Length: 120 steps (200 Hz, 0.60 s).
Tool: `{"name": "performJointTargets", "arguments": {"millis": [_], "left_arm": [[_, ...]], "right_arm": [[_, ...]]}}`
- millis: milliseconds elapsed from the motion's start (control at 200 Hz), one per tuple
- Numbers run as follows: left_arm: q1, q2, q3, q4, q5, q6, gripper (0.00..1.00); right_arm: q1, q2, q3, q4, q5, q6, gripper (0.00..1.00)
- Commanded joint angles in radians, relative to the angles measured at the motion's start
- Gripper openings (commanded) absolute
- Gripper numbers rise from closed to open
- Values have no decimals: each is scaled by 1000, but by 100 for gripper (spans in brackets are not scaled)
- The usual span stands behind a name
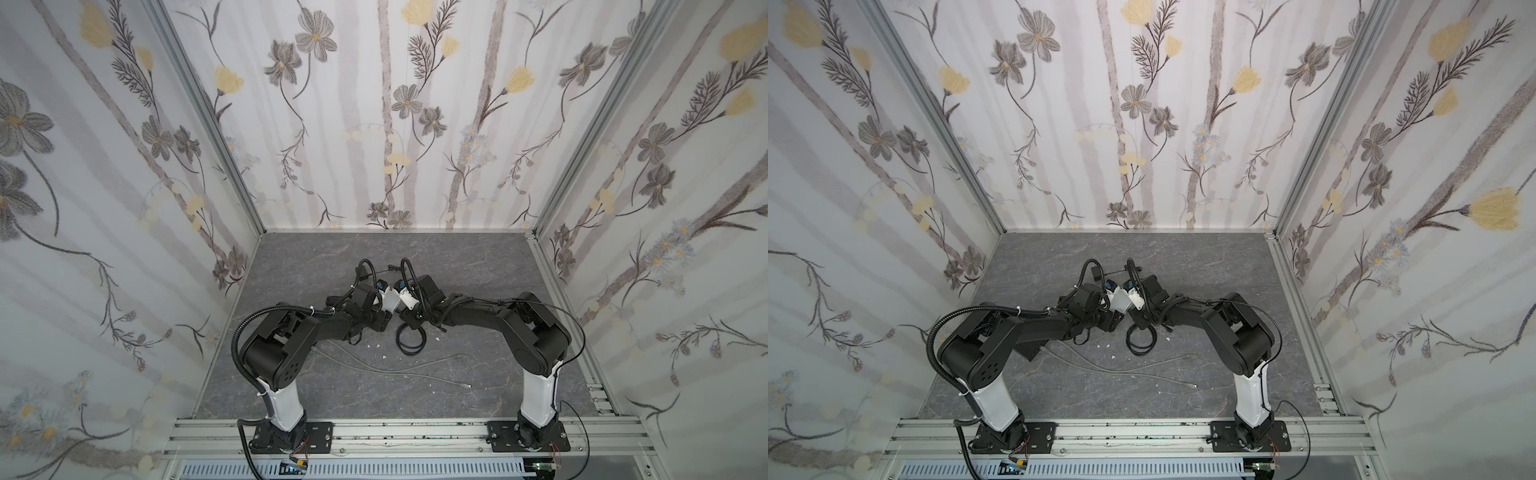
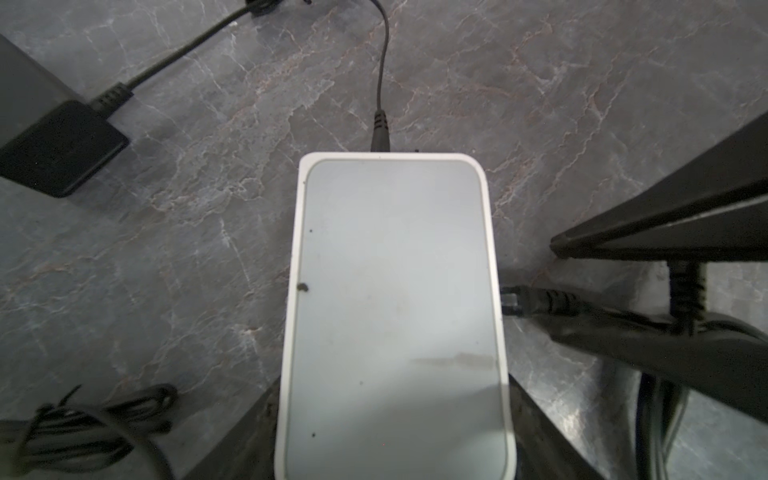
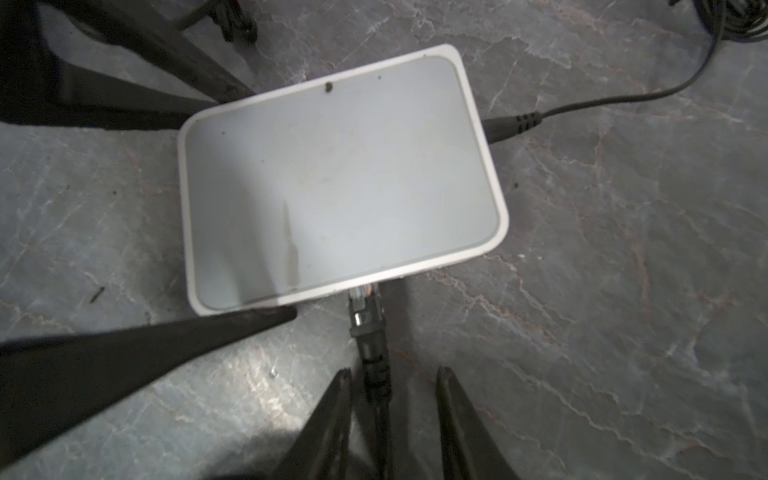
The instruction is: Insert the plug into the switch port
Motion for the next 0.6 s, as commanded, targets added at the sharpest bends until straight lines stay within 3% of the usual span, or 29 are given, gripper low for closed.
{"name": "performJointTargets", "arguments": {"millis": [0, 240, 460, 595], "left_arm": [[0, 2, -8, -65, 32, -15, 69], [-1, -3, 3, -81, 48, -25, 70], [0, -15, 2, -87, 93, -6, 68], [-8, -32, -11, -94, 122, 23, 66]], "right_arm": [[0, 15, 29, -9, 15, -16, 29], [5, 29, 57, -47, -9, -19, 24], [7, 35, 71, -45, -22, -18, 7], [6, 28, 84, -38, -34, -23, 3]]}}
